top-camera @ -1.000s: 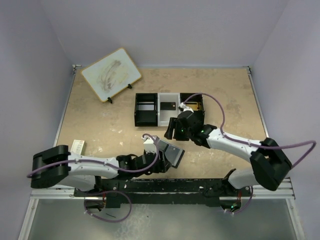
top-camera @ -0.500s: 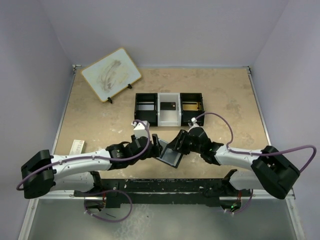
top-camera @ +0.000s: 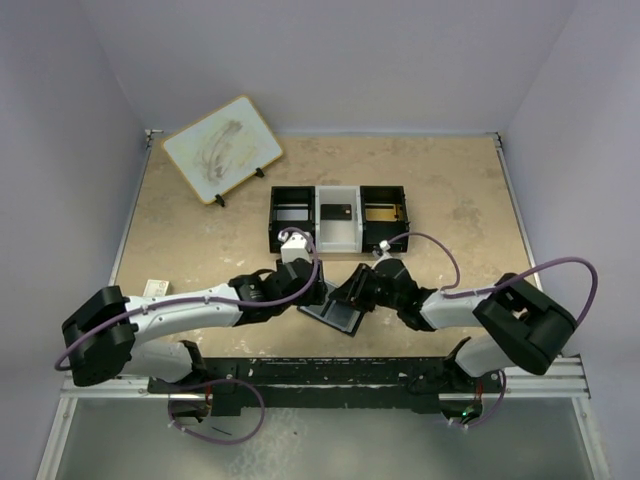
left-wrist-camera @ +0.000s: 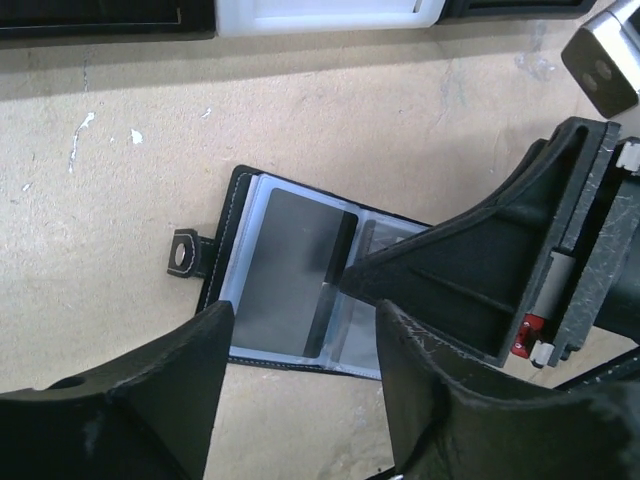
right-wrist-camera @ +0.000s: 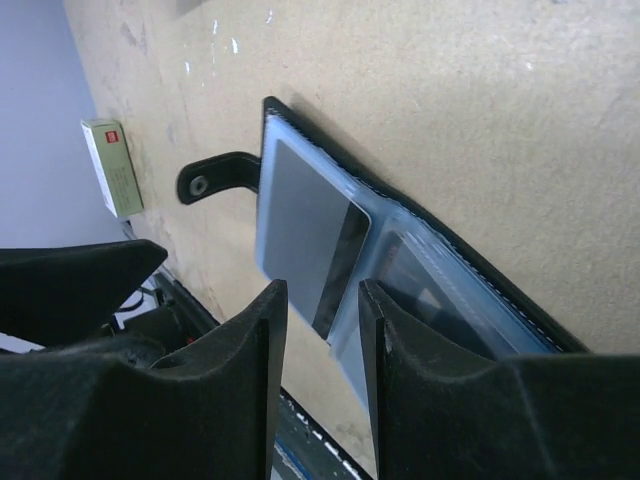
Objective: Take the credit cards out of the card holder
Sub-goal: Adjust the card holder at the center of the board.
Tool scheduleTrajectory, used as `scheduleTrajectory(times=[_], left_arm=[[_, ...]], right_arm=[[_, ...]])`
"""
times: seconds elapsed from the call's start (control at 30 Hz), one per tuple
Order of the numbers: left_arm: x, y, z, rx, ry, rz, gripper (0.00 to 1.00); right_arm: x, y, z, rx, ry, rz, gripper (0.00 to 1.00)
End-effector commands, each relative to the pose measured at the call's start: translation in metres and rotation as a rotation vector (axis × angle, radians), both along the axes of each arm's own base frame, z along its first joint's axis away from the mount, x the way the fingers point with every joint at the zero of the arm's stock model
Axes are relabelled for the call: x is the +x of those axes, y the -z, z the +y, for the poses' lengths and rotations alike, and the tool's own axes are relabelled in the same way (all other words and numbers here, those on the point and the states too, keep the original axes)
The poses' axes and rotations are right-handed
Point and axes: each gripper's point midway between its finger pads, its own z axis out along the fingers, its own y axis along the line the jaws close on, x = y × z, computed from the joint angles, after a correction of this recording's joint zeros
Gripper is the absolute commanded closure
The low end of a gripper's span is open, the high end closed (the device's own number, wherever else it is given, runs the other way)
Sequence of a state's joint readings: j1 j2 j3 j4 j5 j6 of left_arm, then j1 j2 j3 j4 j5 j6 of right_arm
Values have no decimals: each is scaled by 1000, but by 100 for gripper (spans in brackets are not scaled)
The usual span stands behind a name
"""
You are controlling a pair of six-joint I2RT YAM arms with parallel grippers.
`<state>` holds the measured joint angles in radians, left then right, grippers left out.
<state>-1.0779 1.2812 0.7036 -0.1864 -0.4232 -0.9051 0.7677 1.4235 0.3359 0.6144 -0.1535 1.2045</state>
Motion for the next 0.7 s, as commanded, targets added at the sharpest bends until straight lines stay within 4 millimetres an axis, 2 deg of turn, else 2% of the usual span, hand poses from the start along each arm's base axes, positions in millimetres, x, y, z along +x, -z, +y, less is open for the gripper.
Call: scheduleTrajectory(times=[0.0, 0.27, 0.47, 0.67], left_arm=[[8, -9, -17, -13, 55, -10, 47], [13, 7, -23, 29, 91, 28, 56], [20, 36, -4, 169, 33, 59, 68], [15, 57, 1, 228, 41, 104, 83]], right_arm=[[-6, 6, -1, 44, 17, 28, 62], [-8, 37, -10, -43, 51, 100, 66], [-9, 40, -12, -41, 65, 113, 69], [-6, 36, -20, -77, 100, 101, 68]])
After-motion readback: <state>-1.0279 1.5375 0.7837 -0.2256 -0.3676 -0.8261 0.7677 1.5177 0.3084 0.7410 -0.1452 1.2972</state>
